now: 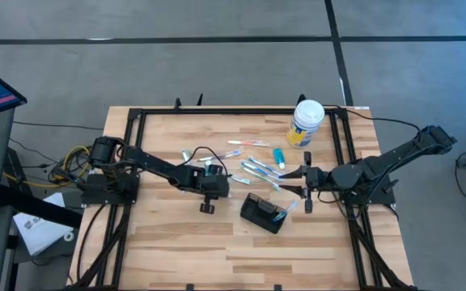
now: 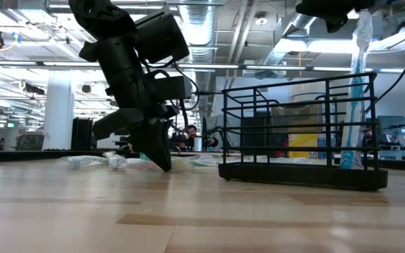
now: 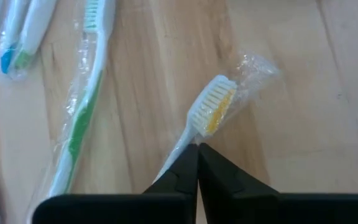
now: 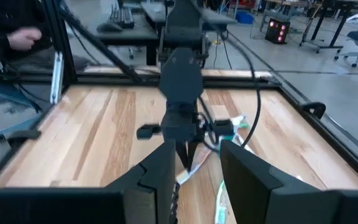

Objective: Pick & Place toothbrushing station
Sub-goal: Put the bottom orange toothbrush into the mesh organizer

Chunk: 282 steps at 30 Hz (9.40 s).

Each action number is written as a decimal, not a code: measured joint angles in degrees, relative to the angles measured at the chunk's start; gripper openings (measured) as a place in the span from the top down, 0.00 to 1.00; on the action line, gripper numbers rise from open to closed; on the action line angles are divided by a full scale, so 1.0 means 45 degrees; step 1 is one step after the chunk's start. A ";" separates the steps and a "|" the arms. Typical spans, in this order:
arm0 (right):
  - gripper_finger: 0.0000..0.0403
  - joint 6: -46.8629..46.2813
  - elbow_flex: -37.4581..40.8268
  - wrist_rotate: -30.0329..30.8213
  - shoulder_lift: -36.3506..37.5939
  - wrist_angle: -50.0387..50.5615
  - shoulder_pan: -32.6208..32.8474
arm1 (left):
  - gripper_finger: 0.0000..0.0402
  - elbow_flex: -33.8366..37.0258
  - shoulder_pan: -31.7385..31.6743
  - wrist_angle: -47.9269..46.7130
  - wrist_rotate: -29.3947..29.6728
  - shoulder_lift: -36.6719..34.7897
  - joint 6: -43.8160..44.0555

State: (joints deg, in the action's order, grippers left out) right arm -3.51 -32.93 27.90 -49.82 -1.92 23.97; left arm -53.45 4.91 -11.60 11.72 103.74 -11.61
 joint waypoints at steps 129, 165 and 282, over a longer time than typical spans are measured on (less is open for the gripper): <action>0.71 0.2443 0.0000 -0.0962 -0.2648 -0.5394 -0.1151 | 1.00 -0.1617 0.0295 1.0444 -0.2510 -0.1904 0.1645; 1.00 0.1831 -0.0126 -0.1137 -0.0698 -0.2398 -0.0826 | 0.99 -0.1289 0.0300 1.0248 -0.2500 -0.1944 0.1655; 0.98 0.0237 0.3825 0.1805 -0.4824 -1.1223 0.3886 | 0.99 -0.0869 0.0295 1.0198 -0.2525 -0.1948 0.1690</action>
State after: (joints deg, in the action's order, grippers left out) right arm -2.44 -15.72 36.02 -71.53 -52.42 41.45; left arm -57.36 6.24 34.29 0.36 94.98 -4.00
